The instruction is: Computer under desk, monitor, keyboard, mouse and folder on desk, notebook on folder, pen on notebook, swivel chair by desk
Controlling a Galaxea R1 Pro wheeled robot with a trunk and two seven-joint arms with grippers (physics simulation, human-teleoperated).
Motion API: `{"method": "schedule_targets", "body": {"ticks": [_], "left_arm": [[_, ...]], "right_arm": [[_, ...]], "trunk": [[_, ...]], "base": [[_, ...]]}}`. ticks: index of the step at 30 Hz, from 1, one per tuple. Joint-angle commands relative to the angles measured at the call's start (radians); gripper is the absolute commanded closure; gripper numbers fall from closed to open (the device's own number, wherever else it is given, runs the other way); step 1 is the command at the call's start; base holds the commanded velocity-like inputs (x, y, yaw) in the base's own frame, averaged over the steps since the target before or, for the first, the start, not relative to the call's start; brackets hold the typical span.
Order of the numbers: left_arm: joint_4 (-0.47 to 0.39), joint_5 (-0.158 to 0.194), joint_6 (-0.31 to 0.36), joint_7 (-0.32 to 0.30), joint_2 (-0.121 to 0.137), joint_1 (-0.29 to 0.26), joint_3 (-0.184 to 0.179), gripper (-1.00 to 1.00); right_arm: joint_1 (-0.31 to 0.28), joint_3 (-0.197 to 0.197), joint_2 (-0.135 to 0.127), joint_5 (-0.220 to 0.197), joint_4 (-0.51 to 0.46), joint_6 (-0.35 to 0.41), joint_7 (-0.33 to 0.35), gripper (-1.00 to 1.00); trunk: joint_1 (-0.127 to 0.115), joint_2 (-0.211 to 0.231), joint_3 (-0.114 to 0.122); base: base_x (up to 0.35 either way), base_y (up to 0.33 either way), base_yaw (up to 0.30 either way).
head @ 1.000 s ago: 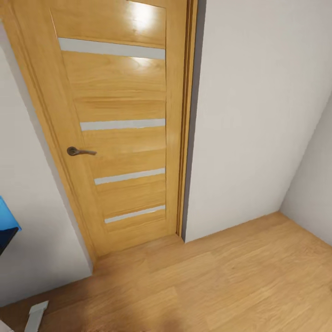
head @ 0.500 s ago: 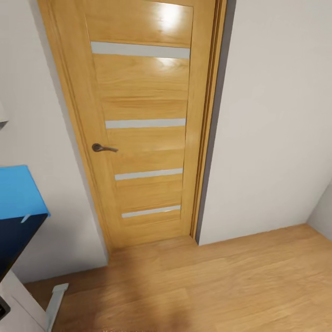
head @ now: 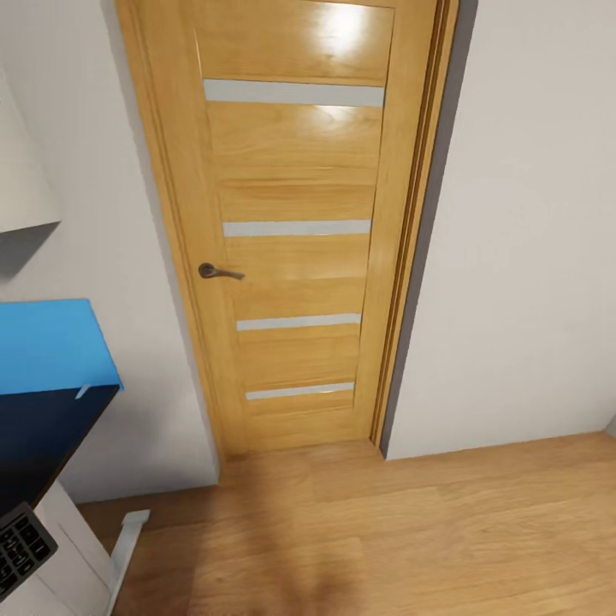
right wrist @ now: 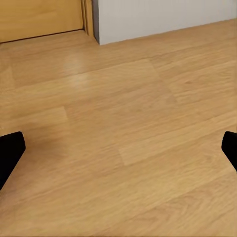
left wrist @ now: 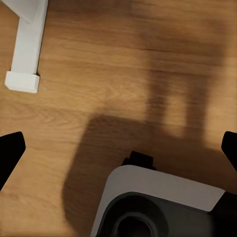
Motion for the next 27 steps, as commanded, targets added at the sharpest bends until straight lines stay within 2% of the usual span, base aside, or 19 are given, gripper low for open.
{"method": "schedule_targets", "body": {"ticks": [1, 10, 27], "left_arm": [[0.0, 0.005, -0.002, 0.006, 0.001, -0.001, -0.009, -1.0], [0.0, 0.005, -0.003, 0.006, 0.004, -0.001, -0.008, -1.0], [0.0, 0.005, -0.002, 0.006, 0.004, -0.001, -0.008, -1.0]], "right_arm": [[0.0, -0.004, 0.001, 0.009, 0.0, -0.001, -0.007, -1.0], [-0.001, -0.005, 0.01, 0.009, 0.0, 0.004, -0.008, -1.0], [0.0, -0.005, 0.011, 0.009, 0.0, 0.006, -0.008, -1.0]], "trunk": [[0.0, -0.001, -0.001], [0.0, -0.001, -0.001], [0.0, -0.001, -0.006]], "base": [[0.0, 0.0, 0.048], [0.0, -0.028, 0.185], [0.0, -0.28, 0.257]]}}
